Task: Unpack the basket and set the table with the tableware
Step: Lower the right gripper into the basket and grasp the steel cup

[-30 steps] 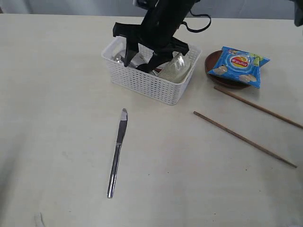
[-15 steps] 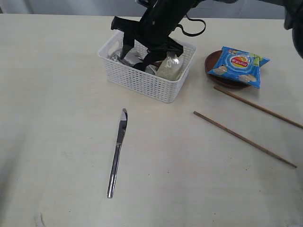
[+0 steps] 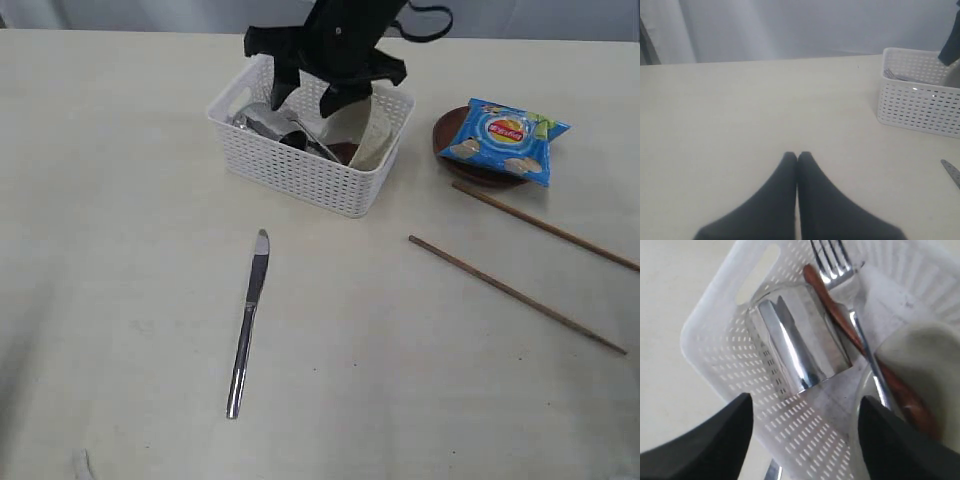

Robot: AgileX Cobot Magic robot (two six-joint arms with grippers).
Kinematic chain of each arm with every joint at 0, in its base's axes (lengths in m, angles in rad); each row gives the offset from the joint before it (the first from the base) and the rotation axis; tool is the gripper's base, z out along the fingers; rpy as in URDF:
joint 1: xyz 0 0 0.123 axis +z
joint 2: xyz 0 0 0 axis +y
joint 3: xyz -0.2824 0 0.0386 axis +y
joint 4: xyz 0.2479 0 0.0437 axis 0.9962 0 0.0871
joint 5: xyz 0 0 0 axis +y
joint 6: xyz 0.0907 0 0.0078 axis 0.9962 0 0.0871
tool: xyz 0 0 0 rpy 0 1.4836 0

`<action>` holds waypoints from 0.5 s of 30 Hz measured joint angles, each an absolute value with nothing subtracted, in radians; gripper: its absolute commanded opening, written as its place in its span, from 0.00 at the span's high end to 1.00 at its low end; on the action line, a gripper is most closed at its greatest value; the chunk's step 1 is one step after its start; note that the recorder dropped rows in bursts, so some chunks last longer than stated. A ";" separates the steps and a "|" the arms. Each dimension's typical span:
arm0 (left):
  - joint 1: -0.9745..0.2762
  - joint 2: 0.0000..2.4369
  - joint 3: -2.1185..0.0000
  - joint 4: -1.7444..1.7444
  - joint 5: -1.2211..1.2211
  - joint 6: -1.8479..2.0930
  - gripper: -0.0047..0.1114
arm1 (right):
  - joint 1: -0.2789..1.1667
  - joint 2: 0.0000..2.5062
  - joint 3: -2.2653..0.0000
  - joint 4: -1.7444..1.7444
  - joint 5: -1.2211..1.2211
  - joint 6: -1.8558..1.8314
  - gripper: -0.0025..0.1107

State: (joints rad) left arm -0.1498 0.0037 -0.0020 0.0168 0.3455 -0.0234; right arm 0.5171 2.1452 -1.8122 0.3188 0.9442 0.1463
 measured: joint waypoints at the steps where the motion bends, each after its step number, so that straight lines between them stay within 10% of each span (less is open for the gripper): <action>1: -0.150 0.004 -0.002 0.017 0.346 -0.023 0.96 | 0.517 2.130 -1.812 0.295 0.944 0.144 0.46; 15: -0.150 0.004 -0.002 0.017 0.346 -0.023 0.96 | 0.651 2.127 -1.961 -0.075 1.140 -0.057 0.57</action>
State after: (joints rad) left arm -0.1498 0.0037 -0.0020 0.0168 0.3455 -0.0234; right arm 0.6505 2.1274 -1.9611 -0.0747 1.1402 -0.0568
